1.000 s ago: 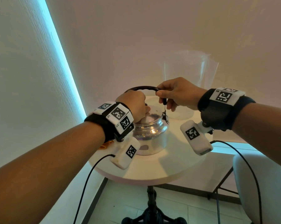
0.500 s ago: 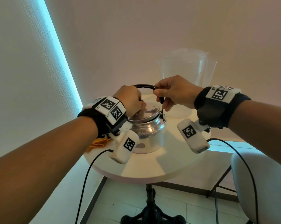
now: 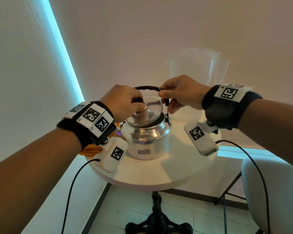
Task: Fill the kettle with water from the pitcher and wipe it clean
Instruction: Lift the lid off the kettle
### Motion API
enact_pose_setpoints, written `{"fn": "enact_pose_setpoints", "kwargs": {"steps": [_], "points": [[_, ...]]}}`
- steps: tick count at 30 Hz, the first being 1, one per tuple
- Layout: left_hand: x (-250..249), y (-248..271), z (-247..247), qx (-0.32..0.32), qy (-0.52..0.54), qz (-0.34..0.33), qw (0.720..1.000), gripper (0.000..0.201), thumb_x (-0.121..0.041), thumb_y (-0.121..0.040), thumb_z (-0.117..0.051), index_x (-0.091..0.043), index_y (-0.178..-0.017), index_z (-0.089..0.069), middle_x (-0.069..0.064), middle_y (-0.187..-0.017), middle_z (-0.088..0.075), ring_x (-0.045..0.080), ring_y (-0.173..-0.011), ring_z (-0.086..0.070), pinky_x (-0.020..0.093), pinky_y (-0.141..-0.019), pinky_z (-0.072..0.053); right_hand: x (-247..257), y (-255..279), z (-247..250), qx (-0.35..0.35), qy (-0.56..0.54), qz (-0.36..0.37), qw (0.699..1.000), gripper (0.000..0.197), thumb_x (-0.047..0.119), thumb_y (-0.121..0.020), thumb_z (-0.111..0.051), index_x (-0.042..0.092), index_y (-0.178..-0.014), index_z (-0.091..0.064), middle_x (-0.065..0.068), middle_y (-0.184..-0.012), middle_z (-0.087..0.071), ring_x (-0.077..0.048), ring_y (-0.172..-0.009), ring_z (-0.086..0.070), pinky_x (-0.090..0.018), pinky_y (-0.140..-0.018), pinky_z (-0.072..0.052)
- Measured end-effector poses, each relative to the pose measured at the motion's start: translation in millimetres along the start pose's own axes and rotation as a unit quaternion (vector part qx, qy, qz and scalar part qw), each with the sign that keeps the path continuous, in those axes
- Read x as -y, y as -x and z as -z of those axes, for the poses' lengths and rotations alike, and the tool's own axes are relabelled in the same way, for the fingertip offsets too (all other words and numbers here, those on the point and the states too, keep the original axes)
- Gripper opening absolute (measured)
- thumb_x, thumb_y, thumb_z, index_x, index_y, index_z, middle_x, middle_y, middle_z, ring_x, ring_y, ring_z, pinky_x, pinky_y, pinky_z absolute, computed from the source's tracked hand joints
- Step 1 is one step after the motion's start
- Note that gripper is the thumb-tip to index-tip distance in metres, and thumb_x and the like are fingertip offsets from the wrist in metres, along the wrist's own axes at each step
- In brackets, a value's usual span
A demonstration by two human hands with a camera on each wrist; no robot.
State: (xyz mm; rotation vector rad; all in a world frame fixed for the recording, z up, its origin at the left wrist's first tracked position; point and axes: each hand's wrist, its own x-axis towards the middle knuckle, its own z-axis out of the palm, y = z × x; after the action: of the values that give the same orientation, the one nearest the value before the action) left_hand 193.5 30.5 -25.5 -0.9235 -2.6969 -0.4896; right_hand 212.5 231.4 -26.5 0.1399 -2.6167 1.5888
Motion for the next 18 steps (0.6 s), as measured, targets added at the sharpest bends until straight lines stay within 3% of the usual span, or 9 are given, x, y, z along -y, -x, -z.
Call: {"fn": "enact_pose_setpoints", "kwargs": {"steps": [4,7,10,13,18], "points": [[4,3,10,-0.011,0.051,0.009,0.999,0.015,-0.025,-0.088,-0.065,-0.019,-0.1,-0.073,-0.001,-0.094,-0.071,0.017,-0.093,-0.062,0.037,-0.088,-0.049,-1,-3,1,-0.006,0.002,-0.003,1.0,0.023,0.02,-0.092,-0.06,0.007,-0.11,-0.066,-0.013,-0.086,-0.07,-0.016,-0.055,-0.067,-0.024,-0.055,-0.059],[6,6,10,-0.008,0.062,0.013,0.998,0.015,-0.021,-0.089,-0.064,-0.018,-0.102,-0.072,0.0,-0.098,-0.07,0.017,-0.097,-0.062,0.028,-0.084,-0.043,-2,-5,1,-0.007,0.002,-0.004,1.0,0.024,0.02,-0.092,-0.061,0.005,-0.111,-0.065,-0.012,-0.085,-0.07,-0.018,-0.057,-0.067,-0.026,-0.057,-0.06],[1,11,13,-0.018,0.066,0.006,0.998,0.015,-0.021,-0.089,-0.065,-0.018,-0.101,-0.072,-0.001,-0.097,-0.069,0.016,-0.095,-0.061,0.027,-0.083,-0.043,-1,-6,2,-0.004,0.008,-0.007,1.0,0.023,0.021,-0.092,-0.062,0.005,-0.109,-0.065,-0.012,-0.085,-0.07,-0.017,-0.056,-0.068,-0.024,-0.055,-0.059],[-18,24,17,-0.013,0.056,-0.03,0.998,0.012,-0.023,-0.087,-0.067,-0.017,-0.094,-0.072,-0.001,-0.092,-0.069,0.016,-0.089,-0.061,0.032,-0.081,-0.049,0,-4,8,0.005,0.039,-0.001,0.999,0.023,0.024,-0.09,-0.065,0.009,-0.108,-0.066,-0.011,-0.089,-0.071,-0.017,-0.056,-0.068,-0.024,-0.053,-0.057],[-68,33,-12,0.068,-0.014,-0.125,0.99,0.021,-0.035,-0.088,-0.06,-0.018,-0.096,-0.069,-0.002,-0.092,-0.065,0.017,-0.084,-0.057,0.037,-0.076,-0.047,-1,10,34,0.005,0.106,0.033,0.994,0.026,0.023,-0.087,-0.069,0.011,-0.109,-0.066,-0.011,-0.095,-0.071,-0.021,-0.061,-0.066,-0.025,-0.051,-0.055]]}}
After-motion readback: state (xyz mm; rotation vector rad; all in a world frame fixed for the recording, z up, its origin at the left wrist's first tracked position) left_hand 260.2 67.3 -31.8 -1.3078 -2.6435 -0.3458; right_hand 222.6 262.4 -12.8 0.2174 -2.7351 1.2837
